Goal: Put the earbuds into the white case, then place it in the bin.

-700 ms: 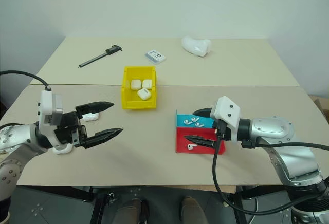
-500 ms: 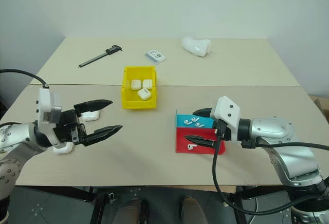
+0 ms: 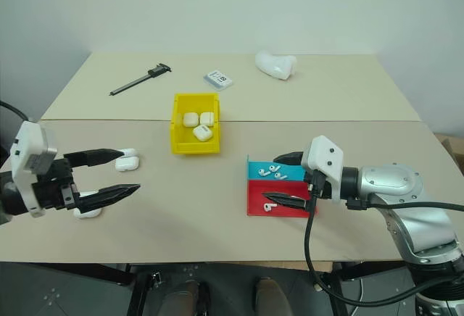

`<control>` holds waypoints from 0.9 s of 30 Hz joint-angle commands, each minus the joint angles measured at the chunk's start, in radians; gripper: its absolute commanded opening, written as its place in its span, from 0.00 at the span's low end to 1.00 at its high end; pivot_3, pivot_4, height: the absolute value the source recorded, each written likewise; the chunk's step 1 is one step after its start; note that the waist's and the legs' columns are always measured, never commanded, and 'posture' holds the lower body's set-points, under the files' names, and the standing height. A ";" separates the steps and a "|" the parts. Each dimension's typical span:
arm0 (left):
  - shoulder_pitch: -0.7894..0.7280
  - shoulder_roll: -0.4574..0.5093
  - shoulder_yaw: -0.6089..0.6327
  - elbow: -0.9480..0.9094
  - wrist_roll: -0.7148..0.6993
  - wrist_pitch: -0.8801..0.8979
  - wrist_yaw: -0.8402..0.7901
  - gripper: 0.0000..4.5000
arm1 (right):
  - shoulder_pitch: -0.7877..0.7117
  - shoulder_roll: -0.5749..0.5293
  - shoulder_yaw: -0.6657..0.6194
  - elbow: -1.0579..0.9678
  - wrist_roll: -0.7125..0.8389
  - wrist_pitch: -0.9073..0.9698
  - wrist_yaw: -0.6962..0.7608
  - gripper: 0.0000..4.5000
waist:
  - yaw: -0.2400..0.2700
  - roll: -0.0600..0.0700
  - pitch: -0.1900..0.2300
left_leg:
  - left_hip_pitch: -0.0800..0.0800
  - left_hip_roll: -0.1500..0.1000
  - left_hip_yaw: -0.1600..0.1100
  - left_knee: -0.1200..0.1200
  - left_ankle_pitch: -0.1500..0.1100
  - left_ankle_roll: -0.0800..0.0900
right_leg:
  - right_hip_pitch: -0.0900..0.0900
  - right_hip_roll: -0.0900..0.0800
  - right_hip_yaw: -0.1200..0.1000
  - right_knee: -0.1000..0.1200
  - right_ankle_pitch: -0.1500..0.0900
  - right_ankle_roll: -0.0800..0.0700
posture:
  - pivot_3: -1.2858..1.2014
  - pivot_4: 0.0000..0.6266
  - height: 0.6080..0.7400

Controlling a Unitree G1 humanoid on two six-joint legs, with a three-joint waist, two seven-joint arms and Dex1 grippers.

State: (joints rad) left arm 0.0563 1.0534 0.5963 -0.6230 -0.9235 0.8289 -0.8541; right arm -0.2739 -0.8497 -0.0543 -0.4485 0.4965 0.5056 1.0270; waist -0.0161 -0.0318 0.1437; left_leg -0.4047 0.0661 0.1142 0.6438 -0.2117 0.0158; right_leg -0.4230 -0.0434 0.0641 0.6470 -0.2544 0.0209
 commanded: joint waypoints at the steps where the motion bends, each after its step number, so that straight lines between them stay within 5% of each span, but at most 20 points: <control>1: 0.041 0.060 0.099 -0.066 0.005 0.081 0.017 1.00 | -0.014 -0.007 -0.051 -0.057 0.079 -0.005 0.034 0.99 | 0.001 0.000 0.000 | 0.000 0.000 0.000 0.000 0.000 0.000 | 0.000 0.000 0.000 0.000 0.000 0.000 | 0.52 0.24 1.00; 6: 0.075 0.219 0.117 -0.027 0.012 0.239 -0.028 1.00 | 0.006 -0.023 -0.087 -0.083 0.152 0.004 0.069 0.99 | 0.003 0.000 0.000 | 0.000 0.000 0.000 0.000 0.000 0.000 | 0.000 0.000 0.000 0.000 0.000 0.000 | 0.52 0.24 1.00; 9: 0.003 0.385 0.055 0.085 -0.049 0.473 0.001 1.00 | 0.015 -0.029 -0.099 -0.092 0.190 0.016 0.079 0.99 | 0.005 -0.002 0.001 | 0.001 0.000 0.002 0.000 0.000 0.000 | 0.001 0.000 -0.002 0.000 0.000 -0.001 | 0.52 0.24 1.00; 14: -0.080 0.512 0.014 0.176 -0.058 0.701 0.017 1.00 | 0.050 -0.030 -0.098 -0.117 0.194 0.001 0.085 0.99 | -0.002 -0.002 0.002 | 0.000 0.000 0.002 -0.001 -0.001 -0.001 | -0.001 0.000 -0.002 0.000 -0.001 -0.001 | 0.52 0.24 1.00; 27: -0.243 0.535 -0.322 0.419 -0.265 0.785 0.450 1.00 | -0.031 -0.002 -0.039 -0.068 0.202 -0.051 0.175 0.99 | 0.004 -0.003 0.002 | 0.000 0.001 0.002 -0.001 -0.001 -0.002 | -0.002 0.000 -0.002 0.001 -0.001 -0.003 | 0.52 0.24 1.00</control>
State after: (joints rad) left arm -0.1600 1.5778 0.3049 -0.2211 -1.1466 1.6113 -0.4642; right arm -0.2975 -0.8543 -0.0851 -0.5106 0.6824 0.4794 1.1908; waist -0.0122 -0.0344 0.1460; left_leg -0.4051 0.0666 0.1167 0.6425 -0.2127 0.0140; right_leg -0.4248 -0.0432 0.0621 0.6479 -0.2556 0.0182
